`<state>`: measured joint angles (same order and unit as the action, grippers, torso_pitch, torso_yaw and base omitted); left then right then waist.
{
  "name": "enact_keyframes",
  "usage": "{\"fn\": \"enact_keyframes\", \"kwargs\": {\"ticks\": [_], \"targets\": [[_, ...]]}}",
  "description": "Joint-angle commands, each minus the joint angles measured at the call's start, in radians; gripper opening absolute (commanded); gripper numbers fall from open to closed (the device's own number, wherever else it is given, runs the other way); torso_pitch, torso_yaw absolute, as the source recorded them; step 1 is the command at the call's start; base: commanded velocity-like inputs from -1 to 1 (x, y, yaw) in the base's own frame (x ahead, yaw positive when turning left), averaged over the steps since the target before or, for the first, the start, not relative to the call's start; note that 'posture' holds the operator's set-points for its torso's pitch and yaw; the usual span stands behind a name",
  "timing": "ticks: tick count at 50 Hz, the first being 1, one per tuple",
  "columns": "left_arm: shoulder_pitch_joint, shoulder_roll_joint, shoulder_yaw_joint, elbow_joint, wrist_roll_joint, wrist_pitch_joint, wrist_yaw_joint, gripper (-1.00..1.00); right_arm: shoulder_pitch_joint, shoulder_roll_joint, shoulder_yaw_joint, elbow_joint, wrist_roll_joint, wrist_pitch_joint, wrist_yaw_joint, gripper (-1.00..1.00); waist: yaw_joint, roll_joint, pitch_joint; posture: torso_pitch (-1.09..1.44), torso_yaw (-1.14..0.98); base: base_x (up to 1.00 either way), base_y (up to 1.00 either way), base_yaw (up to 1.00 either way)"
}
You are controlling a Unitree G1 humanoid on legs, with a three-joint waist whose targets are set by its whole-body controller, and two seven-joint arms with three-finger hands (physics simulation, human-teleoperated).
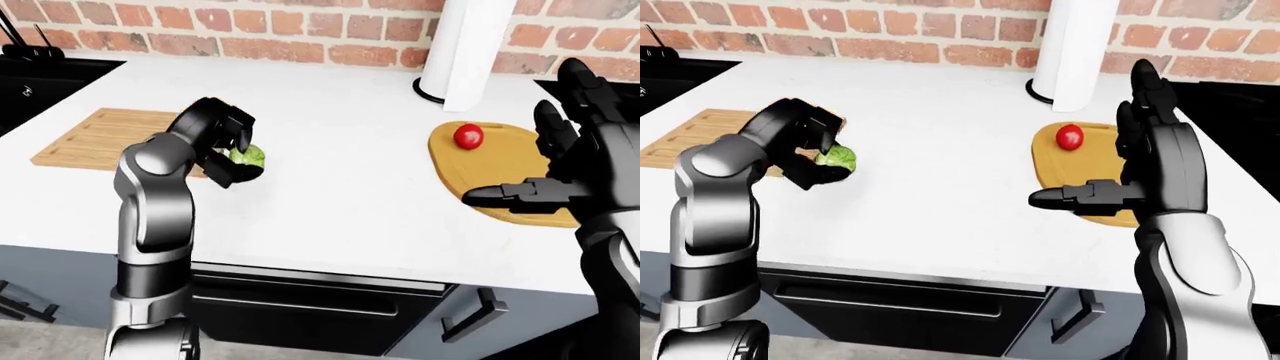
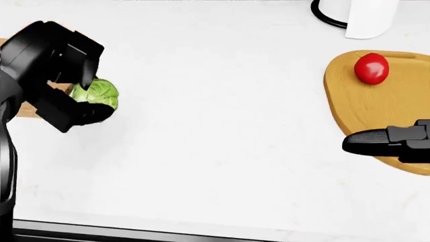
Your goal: Place the cherry and the brussel sprout on separate cutting boards.
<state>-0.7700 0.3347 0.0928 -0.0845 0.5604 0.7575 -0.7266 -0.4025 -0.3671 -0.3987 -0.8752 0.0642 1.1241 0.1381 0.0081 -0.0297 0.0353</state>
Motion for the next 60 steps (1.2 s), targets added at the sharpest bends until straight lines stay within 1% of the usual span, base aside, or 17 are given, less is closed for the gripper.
{"fn": "enact_keyframes", "kwargs": {"ticks": [1,3,7,13,17,21,24,27,30,31,32,35,39,44,47,53,60], "targets": [[-0.063,0.022,0.013,-0.027,0.008,-0.022,0.003,-1.0,-0.022,-0.013,-0.006,-0.019,-0.005,-0.032,-0.009,1.0,0.0,0.001,-0.026,0.0,0.0,0.0,0.0,0.0],[-0.1,0.035,0.016,-0.011,0.011,-0.019,-0.005,-1.0,-0.019,-0.013,-0.006,-0.016,-0.006,-0.036,-0.01,1.0,0.001,0.001,-0.024,0.0,0.0,0.0,0.0,0.0],[-0.134,0.048,0.019,0.014,0.011,-0.028,-0.01,-1.0,-0.013,-0.01,-0.005,-0.017,-0.008,-0.041,-0.009,1.0,0.002,0.001,-0.021,0.0,0.0,0.0,0.0,0.0],[-0.207,0.098,0.042,0.12,-0.007,-0.079,0.019,-1.0,-0.007,-0.007,-0.008,-0.024,-0.007,-0.039,-0.006,1.0,0.003,0.002,-0.02,0.0,0.0,0.0,0.0,0.0],[-0.263,0.141,0.055,0.254,-0.03,-0.149,0.06,-1.0,-0.008,-0.007,-0.007,-0.028,-0.007,-0.033,-0.003,1.0,0.002,0.002,-0.019,0.0,0.0,0.0,0.0,0.0],[-0.307,0.186,0.063,0.432,-0.041,-0.265,0.129,-1.0,-0.009,-0.012,-0.023,-0.031,-0.004,-0.028,0.002,1.0,0.003,0.003,-0.02,0.0,0.0,0.0,0.0,0.0],[-0.321,0.209,0.062,0.505,-0.043,-0.308,0.153,-1.0,-0.003,-0.015,-0.029,-0.025,-0.005,-0.039,0.002,1.0,0.003,0.004,-0.022,0.0,0.0,0.0,0.0,0.0],[-0.333,0.244,0.081,0.582,-0.052,-0.347,0.183,-1.0,-0.011,-0.021,-0.036,-0.016,-0.006,-0.042,-0.004,1.0,0.002,0.005,-0.024,0.0,0.0,0.0,0.0,0.0],[-0.333,0.267,0.085,0.607,-0.06,-0.359,0.192,-1.0,-0.01,-0.026,-0.041,-0.013,-0.003,-0.043,-0.004,1.0,0.0,0.006,-0.025,0.0,0.0,0.0,0.0,0.0],[-0.33,0.285,0.082,0.618,-0.046,-0.366,0.205,-1.0,-0.011,-0.028,-0.044,-0.014,-0.001,-0.041,-0.005,1.0,0.0,0.006,-0.026,0.0,0.0,0.0,0.0,0.0],[-0.335,0.293,0.095,0.633,-0.058,-0.368,0.209,-1.0,-0.01,-0.03,-0.044,-0.015,-0.001,-0.04,-0.006,1.0,0.0,0.006,-0.025,0.0,0.0,0.0,0.0,0.0],[-0.342,0.318,0.101,0.661,-0.07,-0.384,0.222,-1.0,-0.011,-0.032,-0.046,-0.014,0.002,-0.038,-0.007,1.0,-0.001,0.007,-0.026,0.0,0.0,0.0,0.0,0.0],[-0.327,0.338,0.102,0.699,-0.077,-0.406,0.248,-1.0,-0.007,-0.033,-0.047,-0.021,0.007,-0.036,-0.006,1.0,-0.001,0.008,-0.026,0.0,0.0,0.0,0.0,0.0],[-0.343,0.351,0.101,0.775,-0.093,-0.447,0.281,-1.0,-0.019,-0.039,-0.047,-0.019,0.013,-0.026,-0.009,1.0,0.001,0.011,-0.029,0.0,0.0,0.0,0.0,0.0],[-0.38,0.345,0.092,0.855,-0.1,-0.488,0.312,-1.0,-0.013,-0.032,-0.035,-0.015,0.009,-0.036,-0.015,1.0,0.001,0.011,-0.03,0.0,0.0,0.0,0.0,0.0],[-0.476,0.331,0.071,1.064,-0.106,-0.593,0.4,-1.0,-0.019,-0.033,-0.035,-0.015,0.011,-0.031,-0.016,1.0,0.003,0.008,-0.033,0.0,0.0,0.0,0.0,0.0],[-0.528,0.316,0.053,1.178,-0.107,-0.652,0.461,-1.0,-0.01,-0.029,-0.034,-0.019,0.009,-0.034,-0.015,1.0,0.001,0.006,-0.034,0.0,0.0,0.0,0.0,0.0]]}}
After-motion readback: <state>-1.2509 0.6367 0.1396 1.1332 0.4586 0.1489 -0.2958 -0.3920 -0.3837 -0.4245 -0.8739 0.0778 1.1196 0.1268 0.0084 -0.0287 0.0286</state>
